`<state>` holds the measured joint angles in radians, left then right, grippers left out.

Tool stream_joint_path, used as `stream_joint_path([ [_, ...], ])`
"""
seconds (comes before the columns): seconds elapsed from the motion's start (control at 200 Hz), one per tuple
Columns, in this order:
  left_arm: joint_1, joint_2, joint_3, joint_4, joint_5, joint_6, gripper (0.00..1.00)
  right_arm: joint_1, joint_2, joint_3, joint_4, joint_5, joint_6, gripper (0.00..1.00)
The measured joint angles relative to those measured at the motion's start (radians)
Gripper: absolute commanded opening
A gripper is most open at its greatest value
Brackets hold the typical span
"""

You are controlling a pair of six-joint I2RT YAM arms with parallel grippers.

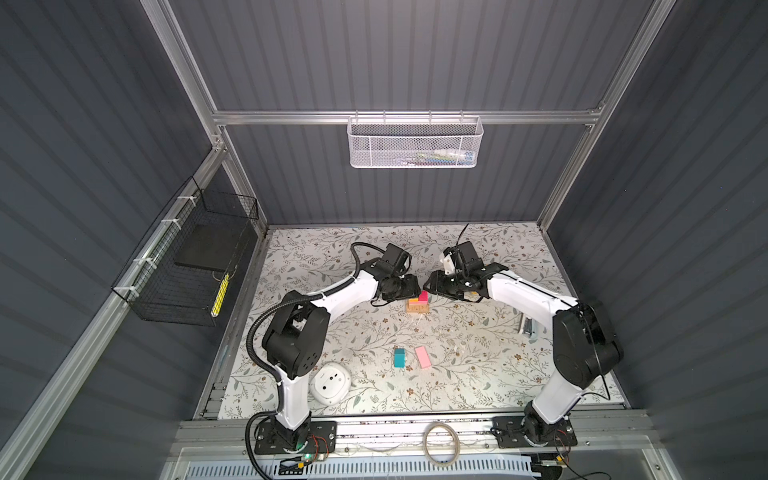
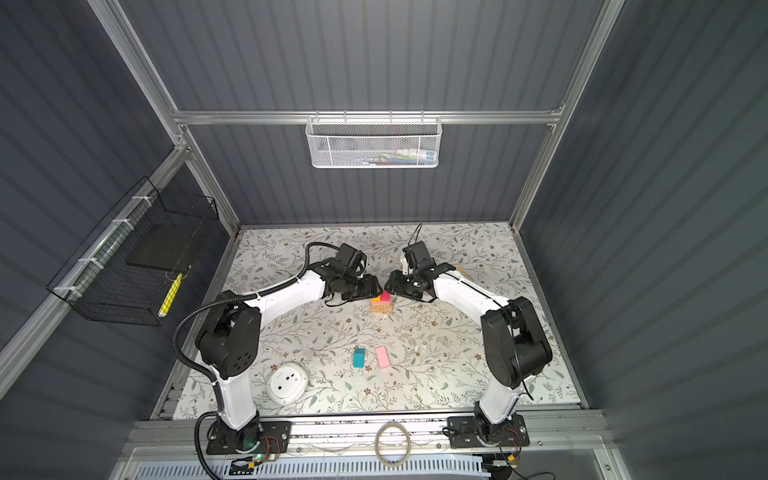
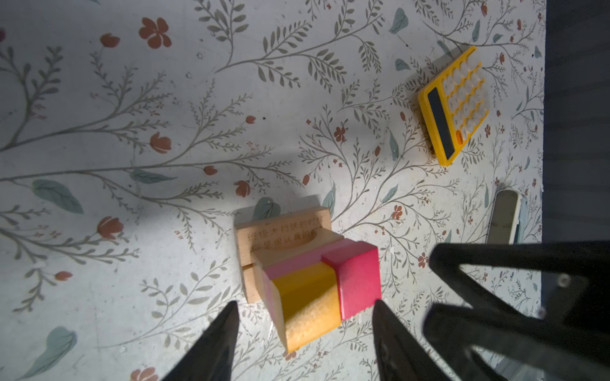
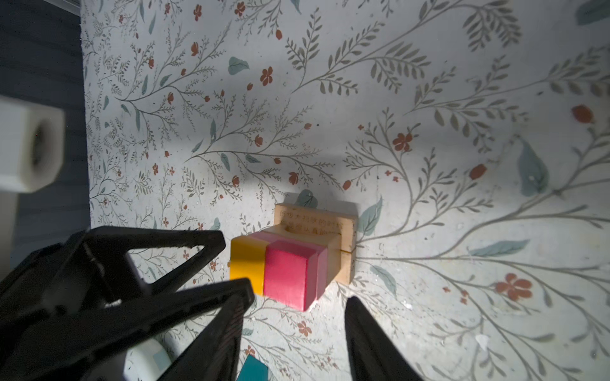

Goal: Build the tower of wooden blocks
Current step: 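Open both grippers and raise them away from the stacked cubes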

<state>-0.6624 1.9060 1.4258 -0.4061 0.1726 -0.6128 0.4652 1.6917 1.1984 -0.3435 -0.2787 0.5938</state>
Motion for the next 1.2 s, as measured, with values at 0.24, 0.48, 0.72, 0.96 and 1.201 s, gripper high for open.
stream_joint_path([
  [0.24, 0.0, -0.118, -0.046, -0.012, -0.039, 0.003, 0.74, 0.006, -0.182, -0.112, -0.022, 0.04, 0.026, 0.56],
  [0.48, 0.0, -0.237, -0.083, -0.024, -0.11, 0.011, 0.76, 0.111, -0.372, -0.244, -0.106, 0.142, 0.073, 0.52],
  [0.72, 0.0, -0.318, -0.147, -0.027, -0.137, 0.011, 0.76, 0.327, -0.477, -0.355, -0.163, 0.239, 0.188, 0.43],
  [0.96, 0.0, -0.438, -0.202, -0.036, -0.164, 0.011, 0.76, 0.52, -0.386, -0.363, -0.177, 0.301, 0.301, 0.33],
  [1.201, 0.0, -0.526, -0.245, -0.041, -0.185, 0.011, 0.76, 0.624, -0.22, -0.332, -0.155, 0.3, 0.348, 0.18],
])
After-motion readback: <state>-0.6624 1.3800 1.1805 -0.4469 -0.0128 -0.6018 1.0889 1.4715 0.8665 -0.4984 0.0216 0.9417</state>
